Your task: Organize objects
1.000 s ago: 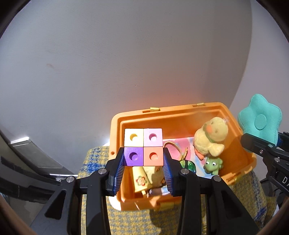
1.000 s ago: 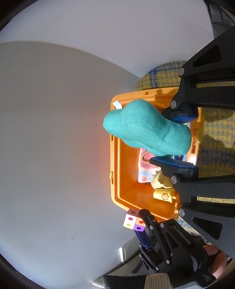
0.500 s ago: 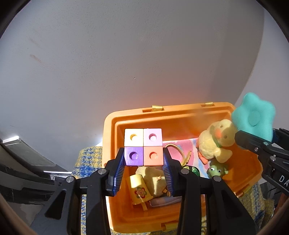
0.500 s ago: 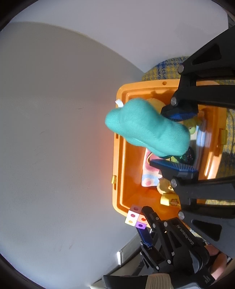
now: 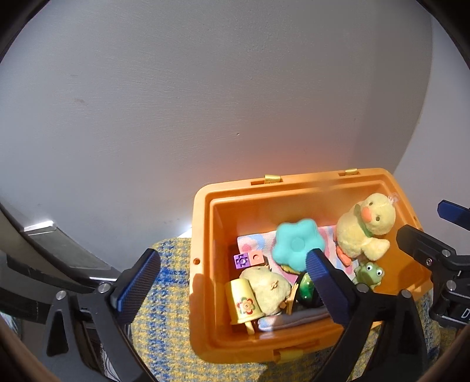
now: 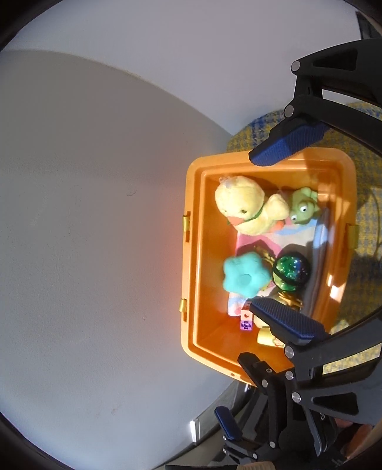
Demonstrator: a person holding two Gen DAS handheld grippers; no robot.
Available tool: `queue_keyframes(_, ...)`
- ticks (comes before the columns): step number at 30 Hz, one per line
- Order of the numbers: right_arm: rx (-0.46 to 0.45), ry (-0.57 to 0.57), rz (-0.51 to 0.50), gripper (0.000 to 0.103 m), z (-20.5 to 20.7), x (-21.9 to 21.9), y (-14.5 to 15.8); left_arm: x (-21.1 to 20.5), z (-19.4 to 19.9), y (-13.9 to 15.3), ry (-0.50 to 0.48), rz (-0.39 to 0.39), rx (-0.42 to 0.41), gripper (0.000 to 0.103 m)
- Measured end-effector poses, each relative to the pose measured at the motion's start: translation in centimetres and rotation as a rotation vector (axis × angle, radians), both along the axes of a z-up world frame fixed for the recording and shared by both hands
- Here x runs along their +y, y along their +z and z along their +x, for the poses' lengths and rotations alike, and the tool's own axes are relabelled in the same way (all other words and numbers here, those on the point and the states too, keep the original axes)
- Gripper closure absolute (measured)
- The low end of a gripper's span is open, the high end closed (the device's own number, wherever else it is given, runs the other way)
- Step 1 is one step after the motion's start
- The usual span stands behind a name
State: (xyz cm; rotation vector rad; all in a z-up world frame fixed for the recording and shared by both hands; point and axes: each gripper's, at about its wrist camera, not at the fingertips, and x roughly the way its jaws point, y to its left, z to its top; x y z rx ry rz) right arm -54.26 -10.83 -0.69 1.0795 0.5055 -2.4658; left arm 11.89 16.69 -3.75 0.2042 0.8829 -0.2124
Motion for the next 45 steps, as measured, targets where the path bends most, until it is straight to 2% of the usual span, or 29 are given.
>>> queue_keyframes(7, -0.014, -0.015, 0.004, 0.008, 1.0, 0.9, -0.1, 0.3, -1.7, 0.5, 0.006, 0.024, 0.007, 0.0)
queue_keyframes(12, -0.049, -0.027, -0.002, 0.008, 2.7, 2.3, -0.2, 0.9, -4.1, 0.7, 0.0, 0.005, 0.027, 0.0)
queue_keyframes(17, -0.049, -0.028, 0.012, 0.008, 4.9, 3.2, -0.3, 1.1, -6.6, 0.6, -0.002, 0.021, 0.042, 0.0)
queue_keyframes(33, -0.026, -0.025, -0.005, 0.008, 11.1, 5.9, 0.4, 4.3, -13.3, 2.6, 0.01, -0.022, 0.027, 0.0)
queue_keyframes(45, -0.036, -0.023, -0.001, 0.008, 15.1, 7.7, -0.3, 6.0, -17.5, 2.5, 0.011, -0.038, 0.052, 0.0)
